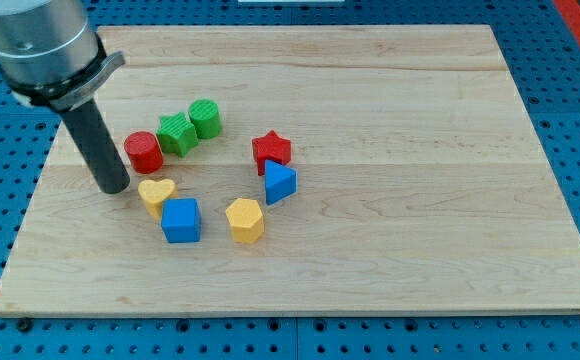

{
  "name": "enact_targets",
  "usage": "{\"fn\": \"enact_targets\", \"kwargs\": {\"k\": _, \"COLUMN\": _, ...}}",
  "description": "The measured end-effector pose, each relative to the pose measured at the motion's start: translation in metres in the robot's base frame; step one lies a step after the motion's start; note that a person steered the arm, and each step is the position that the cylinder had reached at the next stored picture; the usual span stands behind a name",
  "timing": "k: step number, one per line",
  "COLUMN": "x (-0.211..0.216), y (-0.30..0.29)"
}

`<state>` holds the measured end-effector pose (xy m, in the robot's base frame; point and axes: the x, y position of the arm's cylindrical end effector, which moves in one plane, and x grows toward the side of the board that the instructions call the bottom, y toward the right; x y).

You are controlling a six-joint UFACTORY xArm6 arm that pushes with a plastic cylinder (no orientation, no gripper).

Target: Push the yellow heart into the yellow hexagon

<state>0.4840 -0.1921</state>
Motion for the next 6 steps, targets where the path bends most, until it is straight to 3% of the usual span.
{"fn": "enact_targets", "kwargs": {"k": 2, "x": -0.006, "y": 0.146}}
{"fn": "enact_targets", "kwargs": {"k": 5, "x": 0.044, "y": 0.127}}
{"fn": "enact_targets", "kwargs": {"k": 6, "x": 0.057, "y": 0.171}}
